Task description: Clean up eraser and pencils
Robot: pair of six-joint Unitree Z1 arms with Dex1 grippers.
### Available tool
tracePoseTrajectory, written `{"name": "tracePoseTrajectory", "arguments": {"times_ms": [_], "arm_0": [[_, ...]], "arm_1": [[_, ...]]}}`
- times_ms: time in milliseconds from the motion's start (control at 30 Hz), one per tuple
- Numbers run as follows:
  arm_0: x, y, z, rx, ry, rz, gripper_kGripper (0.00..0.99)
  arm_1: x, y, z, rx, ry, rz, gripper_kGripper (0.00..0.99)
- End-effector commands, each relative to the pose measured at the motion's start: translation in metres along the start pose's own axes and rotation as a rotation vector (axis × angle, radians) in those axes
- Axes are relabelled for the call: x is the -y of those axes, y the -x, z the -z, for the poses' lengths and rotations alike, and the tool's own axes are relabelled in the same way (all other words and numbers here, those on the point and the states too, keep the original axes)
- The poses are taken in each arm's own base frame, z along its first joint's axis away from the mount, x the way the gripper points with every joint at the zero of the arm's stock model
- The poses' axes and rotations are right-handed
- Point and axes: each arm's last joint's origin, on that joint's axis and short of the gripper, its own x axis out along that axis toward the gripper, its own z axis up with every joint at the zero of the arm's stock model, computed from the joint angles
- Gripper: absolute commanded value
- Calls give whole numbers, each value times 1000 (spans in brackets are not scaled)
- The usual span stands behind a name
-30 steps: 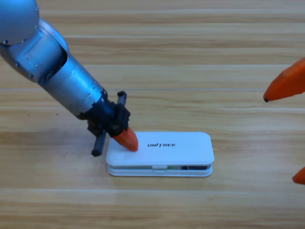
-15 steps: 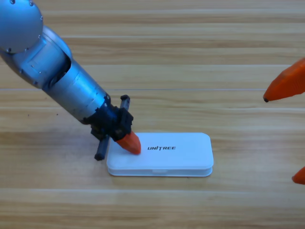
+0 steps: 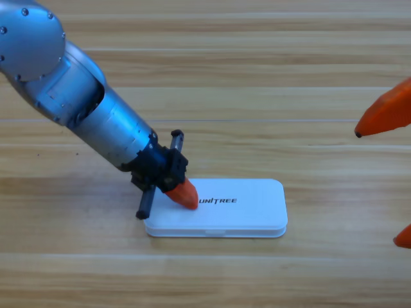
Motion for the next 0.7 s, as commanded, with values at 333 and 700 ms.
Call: {"name": "tracePoseTrajectory", "arguments": {"times_ms": [333, 700], "arm_0": [[22, -12, 4, -91, 36, 102, 0], [32, 130, -43, 12, 27, -29, 990]], "arm_1": [[9, -11, 6, -19, -35, -11, 954], [9, -11, 6, -19, -35, -11, 954]]}}
